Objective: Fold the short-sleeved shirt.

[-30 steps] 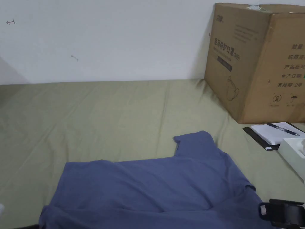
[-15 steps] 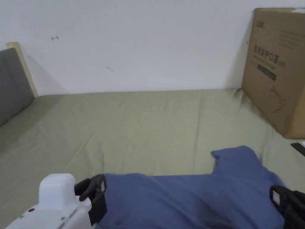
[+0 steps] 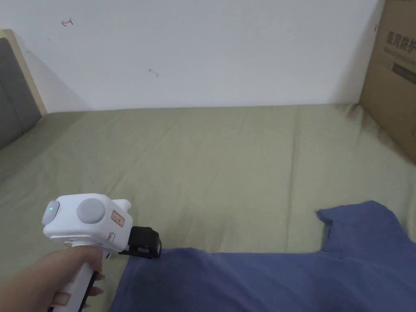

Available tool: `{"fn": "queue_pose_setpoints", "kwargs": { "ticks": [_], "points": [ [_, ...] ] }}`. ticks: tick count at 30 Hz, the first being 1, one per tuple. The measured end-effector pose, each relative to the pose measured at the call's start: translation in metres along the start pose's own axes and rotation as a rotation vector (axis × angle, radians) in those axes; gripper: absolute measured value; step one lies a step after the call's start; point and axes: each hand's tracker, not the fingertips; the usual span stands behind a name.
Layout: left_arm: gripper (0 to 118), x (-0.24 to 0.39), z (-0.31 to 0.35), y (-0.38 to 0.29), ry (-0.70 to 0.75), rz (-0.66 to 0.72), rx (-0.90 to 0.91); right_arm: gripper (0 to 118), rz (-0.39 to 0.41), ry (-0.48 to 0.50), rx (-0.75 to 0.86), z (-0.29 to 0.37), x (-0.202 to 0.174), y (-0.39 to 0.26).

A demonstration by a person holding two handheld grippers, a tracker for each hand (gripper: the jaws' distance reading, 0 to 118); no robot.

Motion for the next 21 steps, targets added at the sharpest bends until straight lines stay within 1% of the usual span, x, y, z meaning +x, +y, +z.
{"fn": "queue_pose_setpoints", "kwargs": {
  "ticks": [3, 4, 5, 6, 7, 8, 10, 11, 12, 14, 15, 16, 17, 18, 19, 20, 21],
  "points": [
    [114, 0.004, -0.02, -0.004, 0.016, -0.012, -0.054, 0, 0.018, 0.005, -0.033, -0.012, -0.001, -0.005],
    [114, 0.008, -0.022, -0.008, 0.073, -0.065, -0.044, 0, 0.017, 0.013, -0.042, -0.015, 0.001, -0.005],
    [112, 0.014, -0.014, -0.011, 0.085, -0.09, -0.012, 0, 0.018, 0.015, -0.049, -0.017, 0.0, -0.006],
    [103, 0.018, -0.012, -0.012, 0.1, -0.073, 0.002, 0, 0.02, 0.014, -0.052, -0.018, -0.001, -0.006],
    [92, 0.024, -0.006, -0.016, 0.122, -0.071, 0.007, 0, 0.024, 0.012, -0.055, -0.019, -0.003, -0.007],
    [75, 0.031, 0.0, -0.02, 0.125, -0.079, 0.032, 0, 0.025, 0.01, -0.056, -0.018, -0.001, -0.005],
    [14, 0.041, 0.016, -0.027, 0.136, -0.107, 0.079, 0, 0.022, 0.01, -0.05, -0.016, -0.002, -0.003],
    [2, 0.044, 0.02, -0.032, 0.104, -0.104, 0.073, 0, 0.01, 0.017, -0.041, -0.014, -0.002, 0.0],
    [2, 0.047, 0.021, -0.034, 0.028, -0.101, 0.064, 0, -0.005, 0.025, -0.031, -0.012, 0.001, 0.003],
    [2, 0.049, 0.026, -0.038, 0.065, -0.125, 0.077, 0, -0.047, 0.044, 0.017, -0.008, 0.007, 0.017],
    [1, 0.05, 0.031, -0.038, 0.098, -0.148, 0.123, 0, -0.079, 0.026, 0.074, -0.005, 0.014, 0.031],
    [1, 0.05, 0.036, -0.039, 0.097, -0.145, 0.154, 0, -0.12, -0.015, 0.138, -0.003, 0.024, 0.045],
    [1, 0.048, 0.044, -0.038, 0.085, -0.138, 0.193, 0, -0.176, -0.056, 0.208, -0.003, 0.036, 0.062],
    [2, 0.048, 0.05, -0.039, 0.061, -0.13, 0.222, 0, -0.226, -0.062, 0.235, -0.01, 0.053, 0.082],
    [2, 0.05, 0.055, -0.041, 0.057, -0.133, 0.242, 0, -0.252, -0.058, 0.226, -0.021, 0.069, 0.099],
    [2, 0.052, 0.06, -0.044, 0.058, -0.138, 0.251, 0, -0.268, -0.058, 0.173, -0.042, 0.092, 0.119],
    [2, 0.055, 0.067, -0.048, 0.053, -0.146, 0.265, 0, -0.265, -0.061, 0.071, -0.07, 0.111, 0.137]
  ]
}}
